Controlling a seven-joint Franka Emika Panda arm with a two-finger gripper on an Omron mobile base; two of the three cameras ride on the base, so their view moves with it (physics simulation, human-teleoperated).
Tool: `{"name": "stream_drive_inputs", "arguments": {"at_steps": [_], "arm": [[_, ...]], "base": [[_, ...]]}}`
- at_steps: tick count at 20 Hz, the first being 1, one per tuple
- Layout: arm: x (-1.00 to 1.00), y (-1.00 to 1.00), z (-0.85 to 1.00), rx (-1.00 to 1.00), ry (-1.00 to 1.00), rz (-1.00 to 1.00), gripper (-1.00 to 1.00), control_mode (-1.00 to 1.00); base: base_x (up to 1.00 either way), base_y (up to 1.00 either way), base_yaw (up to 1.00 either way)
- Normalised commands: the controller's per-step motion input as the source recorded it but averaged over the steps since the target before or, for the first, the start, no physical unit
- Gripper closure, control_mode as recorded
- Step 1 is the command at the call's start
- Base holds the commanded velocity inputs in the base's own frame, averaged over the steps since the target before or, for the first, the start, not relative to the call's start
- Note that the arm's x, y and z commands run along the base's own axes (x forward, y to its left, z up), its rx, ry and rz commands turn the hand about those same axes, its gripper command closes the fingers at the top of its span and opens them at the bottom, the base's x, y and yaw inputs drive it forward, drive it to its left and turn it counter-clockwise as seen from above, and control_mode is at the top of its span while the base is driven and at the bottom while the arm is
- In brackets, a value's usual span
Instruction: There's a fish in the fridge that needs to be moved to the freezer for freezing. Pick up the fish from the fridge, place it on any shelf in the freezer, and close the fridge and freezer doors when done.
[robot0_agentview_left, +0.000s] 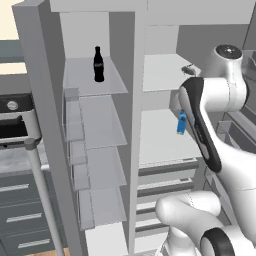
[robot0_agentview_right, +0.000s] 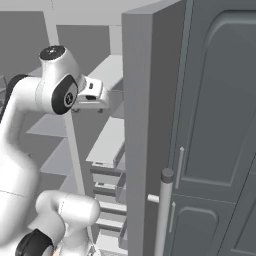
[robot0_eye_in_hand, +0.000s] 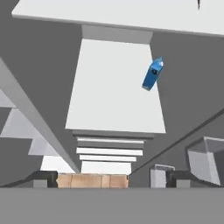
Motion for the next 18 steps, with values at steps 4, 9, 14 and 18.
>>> {"name": "stream_drive_inputs", "arguments": {"at_steps": [4,9,14,18], "arm": [[0.03,-0.36,0.38,-0.01,-0.16,-0.07,-1.0,-1.0],[0.13,-0.3,0.2,-0.01,-0.14,-0.02,-1.0,-1.0],[0.23,-0.25,0.23,-0.01,-0.04,-0.01,-1.0,-1.0],[0.32,-0.16,0.04,0.0,0.0,0.0,-1.0,-1.0]], "base": [[0.0,0.0,0.0],[0.0,0.0,0.0],[0.0,0.0,0.0],[0.0,0.0,0.0]]}}
